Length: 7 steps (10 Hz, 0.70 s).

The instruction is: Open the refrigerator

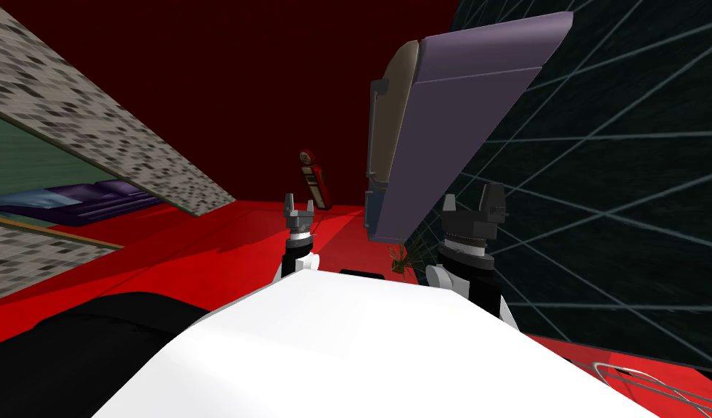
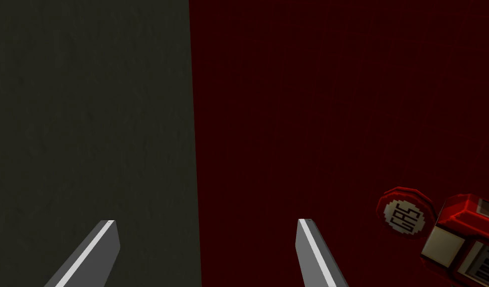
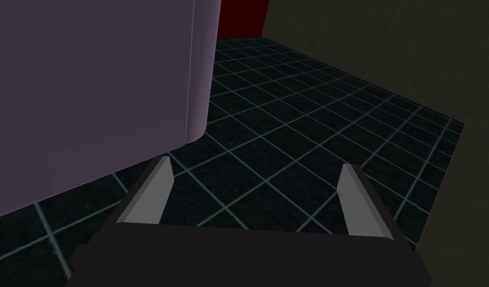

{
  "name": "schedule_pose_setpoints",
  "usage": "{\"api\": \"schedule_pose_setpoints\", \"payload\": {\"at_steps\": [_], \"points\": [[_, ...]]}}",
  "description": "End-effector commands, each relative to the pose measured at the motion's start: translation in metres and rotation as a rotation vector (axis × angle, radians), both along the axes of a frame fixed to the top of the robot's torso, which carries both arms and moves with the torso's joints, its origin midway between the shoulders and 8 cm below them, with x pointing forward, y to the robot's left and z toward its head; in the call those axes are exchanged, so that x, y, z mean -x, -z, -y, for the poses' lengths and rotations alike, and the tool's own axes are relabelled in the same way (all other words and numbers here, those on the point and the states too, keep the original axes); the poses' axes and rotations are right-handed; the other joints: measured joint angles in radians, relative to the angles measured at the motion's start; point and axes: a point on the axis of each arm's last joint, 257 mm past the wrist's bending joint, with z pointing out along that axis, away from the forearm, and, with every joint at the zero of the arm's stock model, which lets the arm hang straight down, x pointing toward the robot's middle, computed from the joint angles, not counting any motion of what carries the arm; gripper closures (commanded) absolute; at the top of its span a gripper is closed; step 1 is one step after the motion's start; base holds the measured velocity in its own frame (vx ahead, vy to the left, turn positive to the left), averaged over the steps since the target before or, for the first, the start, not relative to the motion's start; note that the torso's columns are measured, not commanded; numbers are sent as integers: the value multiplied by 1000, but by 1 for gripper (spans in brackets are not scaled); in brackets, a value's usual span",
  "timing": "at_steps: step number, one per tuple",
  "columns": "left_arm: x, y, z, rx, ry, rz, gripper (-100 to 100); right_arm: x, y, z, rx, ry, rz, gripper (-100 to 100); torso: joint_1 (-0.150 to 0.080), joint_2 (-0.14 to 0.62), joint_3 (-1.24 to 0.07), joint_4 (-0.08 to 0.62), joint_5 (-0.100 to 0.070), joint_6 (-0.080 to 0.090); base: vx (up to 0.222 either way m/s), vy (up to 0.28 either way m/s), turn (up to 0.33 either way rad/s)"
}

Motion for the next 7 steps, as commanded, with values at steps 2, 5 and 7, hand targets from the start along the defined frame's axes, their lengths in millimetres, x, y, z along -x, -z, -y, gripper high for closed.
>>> {"api": "schedule_pose_setpoints", "payload": {"at_steps": [2,5,7], "points": [[0,0,0,0,0,0,0,0,0,0,0,0,0,0,0,104,-209,105,0,0,0,0,0],[0,0,0,0,0,0,0,0,0,0,0,0,0,0,0,322,-644,322,0,0,0,0,0],[0,0,0,0,0,0,0,0,0,0,0,0,0,0,0,470,-939,470,0,0,0,0,0]]}}
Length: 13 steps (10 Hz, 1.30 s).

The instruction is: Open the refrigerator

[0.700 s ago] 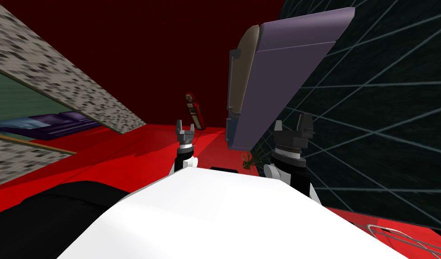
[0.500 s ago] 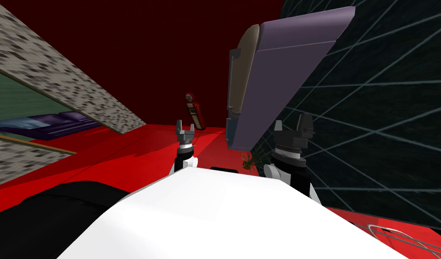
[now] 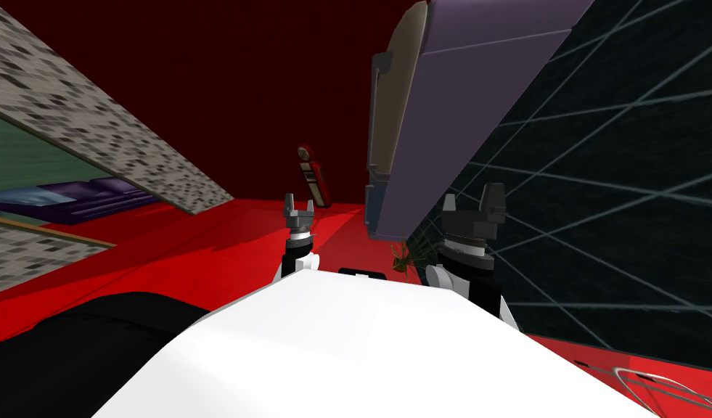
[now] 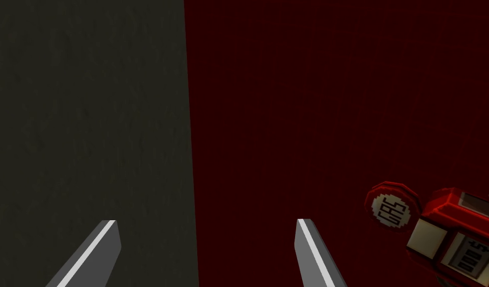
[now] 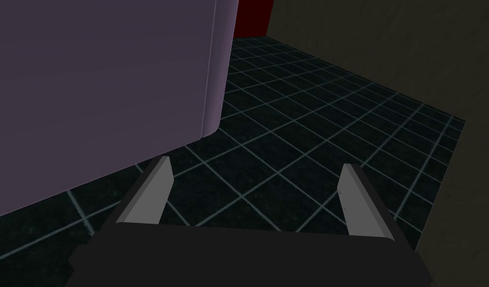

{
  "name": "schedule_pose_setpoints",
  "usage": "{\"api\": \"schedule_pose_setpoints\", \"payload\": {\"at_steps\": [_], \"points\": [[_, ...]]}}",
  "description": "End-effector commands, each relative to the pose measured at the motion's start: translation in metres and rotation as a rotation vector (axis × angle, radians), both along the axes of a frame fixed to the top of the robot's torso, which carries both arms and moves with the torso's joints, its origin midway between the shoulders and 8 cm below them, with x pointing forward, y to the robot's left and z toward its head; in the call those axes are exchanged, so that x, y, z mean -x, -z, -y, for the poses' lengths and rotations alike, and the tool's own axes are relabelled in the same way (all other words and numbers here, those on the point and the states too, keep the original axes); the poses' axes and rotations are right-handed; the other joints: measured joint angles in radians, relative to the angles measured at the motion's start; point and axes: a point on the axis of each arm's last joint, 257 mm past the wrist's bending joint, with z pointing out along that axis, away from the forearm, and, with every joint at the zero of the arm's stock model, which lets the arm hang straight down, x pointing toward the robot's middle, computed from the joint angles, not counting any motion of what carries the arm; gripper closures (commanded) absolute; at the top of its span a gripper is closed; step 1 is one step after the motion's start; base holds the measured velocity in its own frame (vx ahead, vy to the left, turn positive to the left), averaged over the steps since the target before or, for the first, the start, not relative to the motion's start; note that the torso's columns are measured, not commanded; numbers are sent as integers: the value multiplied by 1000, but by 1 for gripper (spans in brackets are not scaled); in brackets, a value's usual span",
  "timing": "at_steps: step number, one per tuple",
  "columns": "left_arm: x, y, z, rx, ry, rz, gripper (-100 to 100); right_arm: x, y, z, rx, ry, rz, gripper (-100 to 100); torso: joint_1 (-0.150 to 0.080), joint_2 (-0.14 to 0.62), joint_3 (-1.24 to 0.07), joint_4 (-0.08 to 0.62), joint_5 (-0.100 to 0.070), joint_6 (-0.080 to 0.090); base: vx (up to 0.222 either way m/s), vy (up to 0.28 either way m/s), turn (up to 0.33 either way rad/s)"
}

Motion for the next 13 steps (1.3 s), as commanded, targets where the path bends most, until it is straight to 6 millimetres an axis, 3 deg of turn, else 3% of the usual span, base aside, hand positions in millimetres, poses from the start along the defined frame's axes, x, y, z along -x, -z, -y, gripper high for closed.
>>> {"api": "schedule_pose_setpoints", "payload": {"at_steps": [1,2,3,5,13], "points": [[0,0,0,0,0,0,0,0,0,0,0,0,0,0,0,74,-148,74,0,0,0,0,0],[0,0,0,0,0,0,0,0,0,0,0,0,0,0,0,148,-295,148,0,0,0,0,0],[0,0,0,0,0,0,0,-6,5,-5,69,19,-27,-100,0,221,-443,221,0,0,29,22,66],[0,0,0,0,0,-1,0,-13,13,-8,149,56,-59,-100,1,263,-533,264,0,0,49,36,58],[0,0,0,0,0,-1,0,-51,61,2,589,347,-225,-100,1,268,-537,268,0,0,85,65,88]]}}
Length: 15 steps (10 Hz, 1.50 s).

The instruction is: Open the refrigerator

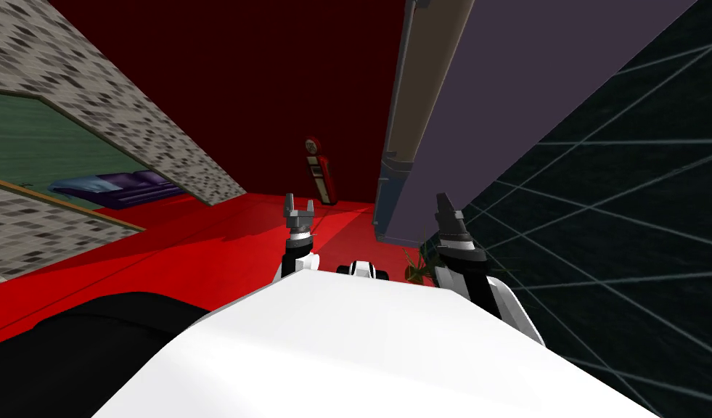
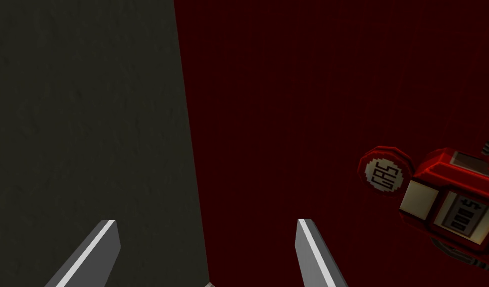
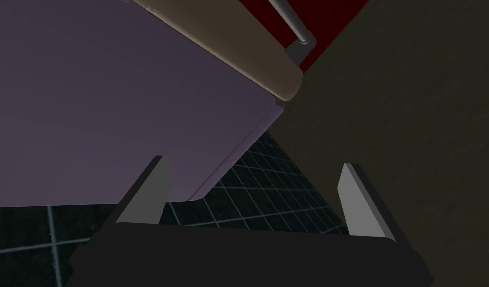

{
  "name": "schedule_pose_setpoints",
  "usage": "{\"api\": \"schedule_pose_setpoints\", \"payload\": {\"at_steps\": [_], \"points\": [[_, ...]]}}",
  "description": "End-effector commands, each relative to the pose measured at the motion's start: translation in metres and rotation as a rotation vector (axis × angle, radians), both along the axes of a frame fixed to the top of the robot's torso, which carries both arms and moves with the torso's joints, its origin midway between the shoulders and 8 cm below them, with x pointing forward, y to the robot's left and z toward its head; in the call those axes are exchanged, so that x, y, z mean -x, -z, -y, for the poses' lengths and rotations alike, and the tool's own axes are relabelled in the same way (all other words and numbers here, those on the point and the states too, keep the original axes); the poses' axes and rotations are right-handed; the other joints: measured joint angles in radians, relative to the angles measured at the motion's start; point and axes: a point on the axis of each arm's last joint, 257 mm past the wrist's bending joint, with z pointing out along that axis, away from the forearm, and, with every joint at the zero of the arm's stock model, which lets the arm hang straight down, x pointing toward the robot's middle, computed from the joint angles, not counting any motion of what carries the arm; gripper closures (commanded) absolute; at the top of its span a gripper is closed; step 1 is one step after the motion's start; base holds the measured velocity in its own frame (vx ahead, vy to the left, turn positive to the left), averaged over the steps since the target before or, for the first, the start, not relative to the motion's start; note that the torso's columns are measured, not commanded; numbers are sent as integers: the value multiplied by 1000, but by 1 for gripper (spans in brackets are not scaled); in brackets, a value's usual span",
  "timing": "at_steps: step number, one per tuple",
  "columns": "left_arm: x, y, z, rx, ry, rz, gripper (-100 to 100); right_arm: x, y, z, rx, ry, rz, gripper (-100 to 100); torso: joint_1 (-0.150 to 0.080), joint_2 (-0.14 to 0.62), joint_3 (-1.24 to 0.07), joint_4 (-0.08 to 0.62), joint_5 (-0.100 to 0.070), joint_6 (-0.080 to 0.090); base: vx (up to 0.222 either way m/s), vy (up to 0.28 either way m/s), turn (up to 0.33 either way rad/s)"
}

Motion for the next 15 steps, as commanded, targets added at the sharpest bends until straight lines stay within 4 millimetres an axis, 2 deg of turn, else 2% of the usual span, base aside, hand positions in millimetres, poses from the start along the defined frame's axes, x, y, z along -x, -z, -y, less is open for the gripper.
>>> {"api": "schedule_pose_setpoints", "payload": {"at_steps": [1,4,8,10,11,13,14,15], "points": [[0,0,0,0,0,0,0,-10,15,6,115,77,-33,-100,-1,0,0,0,0,0,65,42,46],[0,0,0,0,0,0,0,-24,36,21,304,207,-93,-100,-1,0,0,0,0,0,82,43,112],[0,0,0,0,0,0,0,-34,52,34,480,319,-133,-100,-1,1,1,0,0,0,72,49,63],[0,0,0,0,0,0,0,-42,67,51,611,409,-177,-100,-1,0,0,0,0,0,99,47,105],[0,0,0,0,0,0,0,-42,68,51,640,421,-176,-100,-1,-2,-1,-1,0,0,83,38,52],[0,0,0,0,0,0,0,-49,82,71,776,512,-222,-100,0,1,1,0,0,0,101,61,111],[0,0,0,0,0,0,0,-50,83,71,807,525,-220,-100,-1,-1,0,0,0,0,89,38,39],[0,0,0,0,0,0,0,-53,90,82,882,572,-244,-100,-2,1,0,0,-1,0,80,44,89]]}}
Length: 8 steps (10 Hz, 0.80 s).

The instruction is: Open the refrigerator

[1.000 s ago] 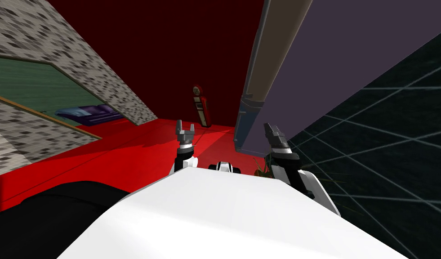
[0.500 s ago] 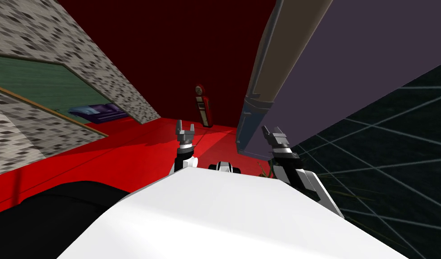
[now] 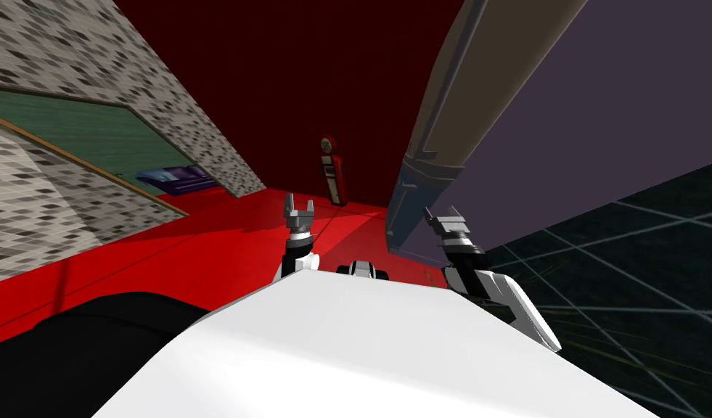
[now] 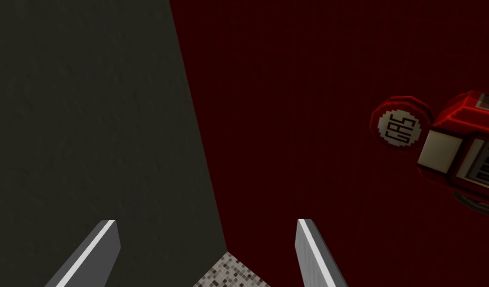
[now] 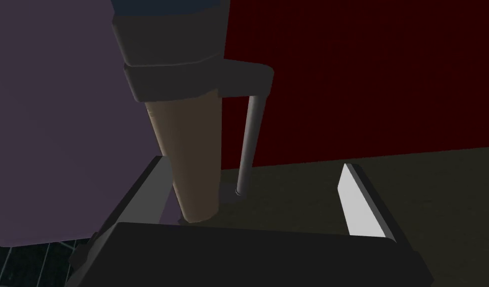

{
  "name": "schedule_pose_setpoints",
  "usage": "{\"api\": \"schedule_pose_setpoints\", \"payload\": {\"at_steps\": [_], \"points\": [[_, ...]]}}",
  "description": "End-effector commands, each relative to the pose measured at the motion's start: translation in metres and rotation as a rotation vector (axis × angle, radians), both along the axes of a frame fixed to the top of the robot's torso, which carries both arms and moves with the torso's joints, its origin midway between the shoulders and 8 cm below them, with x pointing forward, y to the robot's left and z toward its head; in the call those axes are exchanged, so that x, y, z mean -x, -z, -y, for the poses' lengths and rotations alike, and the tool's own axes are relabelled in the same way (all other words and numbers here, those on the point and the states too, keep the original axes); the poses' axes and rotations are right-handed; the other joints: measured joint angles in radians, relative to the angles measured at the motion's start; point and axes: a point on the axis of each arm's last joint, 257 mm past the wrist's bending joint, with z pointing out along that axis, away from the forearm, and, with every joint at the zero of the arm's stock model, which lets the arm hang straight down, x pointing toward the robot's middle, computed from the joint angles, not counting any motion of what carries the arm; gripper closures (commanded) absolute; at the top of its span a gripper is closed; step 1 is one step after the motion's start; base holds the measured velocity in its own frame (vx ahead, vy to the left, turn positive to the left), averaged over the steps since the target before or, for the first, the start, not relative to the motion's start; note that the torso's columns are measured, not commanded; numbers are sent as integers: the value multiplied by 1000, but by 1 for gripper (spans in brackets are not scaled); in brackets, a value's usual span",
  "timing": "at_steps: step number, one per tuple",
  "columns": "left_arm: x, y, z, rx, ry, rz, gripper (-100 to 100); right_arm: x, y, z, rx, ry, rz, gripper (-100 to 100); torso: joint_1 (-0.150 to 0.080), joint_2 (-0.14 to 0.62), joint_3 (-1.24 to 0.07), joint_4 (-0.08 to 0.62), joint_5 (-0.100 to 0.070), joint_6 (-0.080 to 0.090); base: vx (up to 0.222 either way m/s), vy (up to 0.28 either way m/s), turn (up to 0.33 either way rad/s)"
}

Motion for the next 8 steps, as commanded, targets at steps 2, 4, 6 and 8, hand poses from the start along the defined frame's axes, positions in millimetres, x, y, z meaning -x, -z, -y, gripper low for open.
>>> {"api": "schedule_pose_setpoints", "payload": {"at_steps": [2,4,6,8], "points": [[0,0,0,0,0,0,0,-6,16,25,195,115,-54,-100,0,2,1,1,0,0,57,31,60],[0,0,0,0,0,0,0,-9,23,38,283,166,-80,-100,2,-2,-1,0,1,0,82,52,88],[0,0,0,0,0,0,0,-11,29,51,369,215,-105,-100,0,-1,-1,0,0,0,81,26,62],[0,0,0,0,0,0,0,-12,34,65,453,264,-130,-100,1,0,0,0,0,0,64,33,61]]}}
